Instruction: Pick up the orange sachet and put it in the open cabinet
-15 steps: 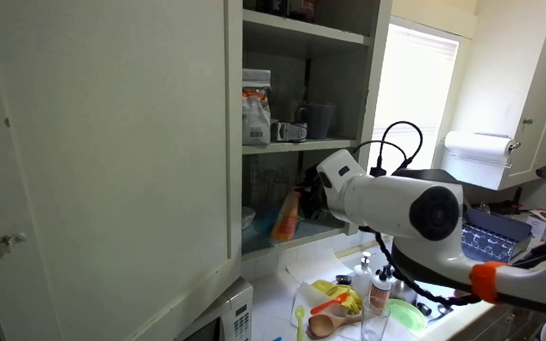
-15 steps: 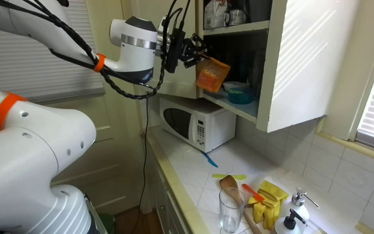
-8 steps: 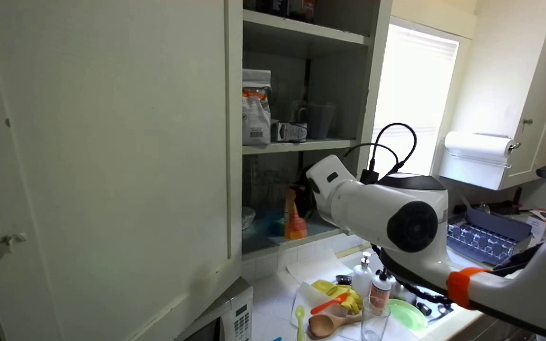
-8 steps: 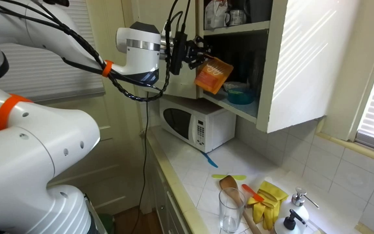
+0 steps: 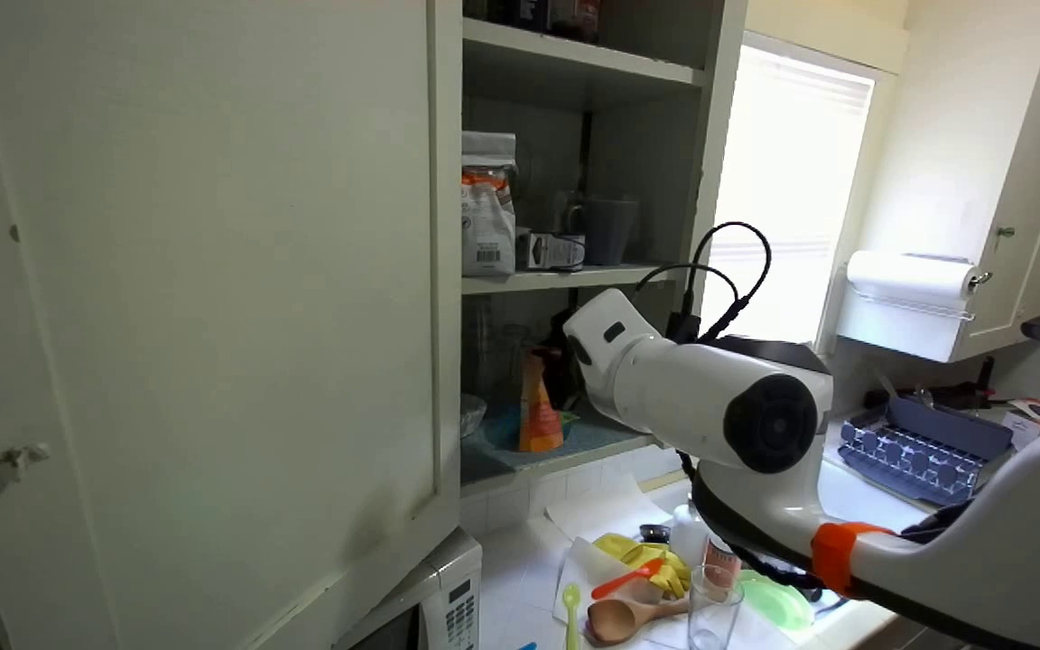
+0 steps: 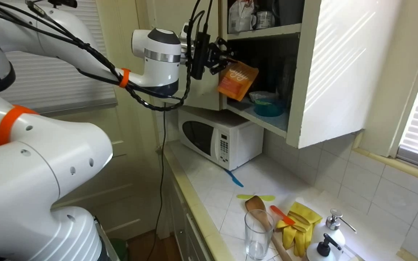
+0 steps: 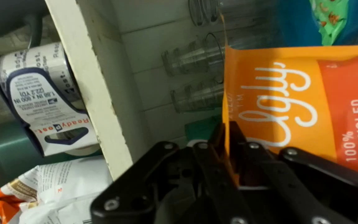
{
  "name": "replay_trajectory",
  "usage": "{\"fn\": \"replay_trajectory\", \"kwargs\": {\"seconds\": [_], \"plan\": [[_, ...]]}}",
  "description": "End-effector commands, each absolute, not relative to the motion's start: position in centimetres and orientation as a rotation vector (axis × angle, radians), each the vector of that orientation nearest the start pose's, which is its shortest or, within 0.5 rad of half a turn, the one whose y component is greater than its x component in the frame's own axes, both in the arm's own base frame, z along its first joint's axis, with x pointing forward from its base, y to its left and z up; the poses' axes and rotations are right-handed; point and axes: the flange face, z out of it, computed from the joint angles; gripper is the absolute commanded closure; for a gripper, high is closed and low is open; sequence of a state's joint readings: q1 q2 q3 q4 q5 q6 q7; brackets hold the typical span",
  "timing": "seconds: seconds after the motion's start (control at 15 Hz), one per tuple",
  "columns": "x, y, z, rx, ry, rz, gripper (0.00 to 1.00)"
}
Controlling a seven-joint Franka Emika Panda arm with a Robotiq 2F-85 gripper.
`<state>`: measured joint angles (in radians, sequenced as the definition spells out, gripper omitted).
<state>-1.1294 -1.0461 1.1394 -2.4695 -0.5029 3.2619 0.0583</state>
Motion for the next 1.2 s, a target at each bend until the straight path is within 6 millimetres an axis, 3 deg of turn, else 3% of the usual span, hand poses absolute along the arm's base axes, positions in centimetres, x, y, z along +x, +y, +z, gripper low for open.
{"fn": "replay_trajectory", "kwargs": {"seconds": [0.0, 0.4, 1.13], "plan": [[47.5, 17.5, 50.1, 1.555, 0.920, 1.022, 0.98], [49.5, 16.7, 49.2, 1.472, 0.974, 1.023, 0.98], [52.2, 14.6, 46.1, 1.491, 0.980, 0.973, 0.98]]}}
